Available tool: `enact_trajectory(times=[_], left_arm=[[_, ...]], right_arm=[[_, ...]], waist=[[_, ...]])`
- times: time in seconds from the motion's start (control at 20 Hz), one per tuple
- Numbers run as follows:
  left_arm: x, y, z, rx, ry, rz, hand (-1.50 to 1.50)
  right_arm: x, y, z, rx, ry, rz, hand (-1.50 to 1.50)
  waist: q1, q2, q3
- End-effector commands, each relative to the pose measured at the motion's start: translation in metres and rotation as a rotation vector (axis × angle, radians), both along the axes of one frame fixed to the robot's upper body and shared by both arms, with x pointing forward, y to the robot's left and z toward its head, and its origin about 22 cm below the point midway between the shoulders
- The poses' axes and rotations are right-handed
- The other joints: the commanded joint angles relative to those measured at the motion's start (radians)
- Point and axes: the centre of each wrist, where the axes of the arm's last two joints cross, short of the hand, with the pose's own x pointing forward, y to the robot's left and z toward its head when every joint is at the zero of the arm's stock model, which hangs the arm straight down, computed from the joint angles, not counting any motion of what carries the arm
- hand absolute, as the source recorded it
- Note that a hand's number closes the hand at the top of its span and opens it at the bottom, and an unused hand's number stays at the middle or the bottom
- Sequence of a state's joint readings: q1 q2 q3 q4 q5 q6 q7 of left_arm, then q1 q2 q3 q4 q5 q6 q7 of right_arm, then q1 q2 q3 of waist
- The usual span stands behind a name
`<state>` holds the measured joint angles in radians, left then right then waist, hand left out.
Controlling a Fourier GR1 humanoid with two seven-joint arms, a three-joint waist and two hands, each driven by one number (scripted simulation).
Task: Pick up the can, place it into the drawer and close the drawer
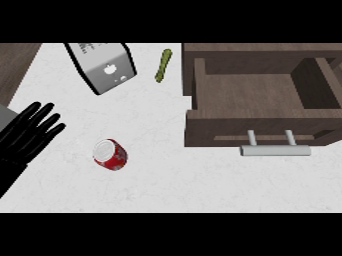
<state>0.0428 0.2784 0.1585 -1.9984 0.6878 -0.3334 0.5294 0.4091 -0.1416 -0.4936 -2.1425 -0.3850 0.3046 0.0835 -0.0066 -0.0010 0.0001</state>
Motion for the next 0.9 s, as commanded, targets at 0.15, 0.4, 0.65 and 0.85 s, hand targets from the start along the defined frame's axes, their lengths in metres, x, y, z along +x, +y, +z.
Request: enact_trajectory(times=[0.15, 0.4, 0.65, 0.85], left_arm=[[0.007, -0.010, -0.019, 0.016, 0.039, -0.002, -1.50], [0.035, -0.037, -0.058, 0.052, 0.042, 0.007, -1.50], [0.043, -0.043, -0.086, 0.085, 0.051, 0.028, -1.50], [0.053, -0.037, -0.097, 0.086, 0.061, 0.106, -1.50]], right_arm=[[-0.002, -0.027, -0.008, -0.006, 0.001, -0.004, -1.50], [-0.008, -0.012, 0.014, -0.005, -0.002, 0.022, -1.50], [-0.020, -0.005, 0.009, -0.010, -0.004, 0.004, -1.50], [-0.024, -0.013, 0.004, 0.006, 0.007, 0.002, -1.50]], waist=[[0.004, 0.000, 0.000], [-0.001, 0.001, 0.000], [-0.003, 0.001, 0.000], [-0.003, 0.001, 0.000]])
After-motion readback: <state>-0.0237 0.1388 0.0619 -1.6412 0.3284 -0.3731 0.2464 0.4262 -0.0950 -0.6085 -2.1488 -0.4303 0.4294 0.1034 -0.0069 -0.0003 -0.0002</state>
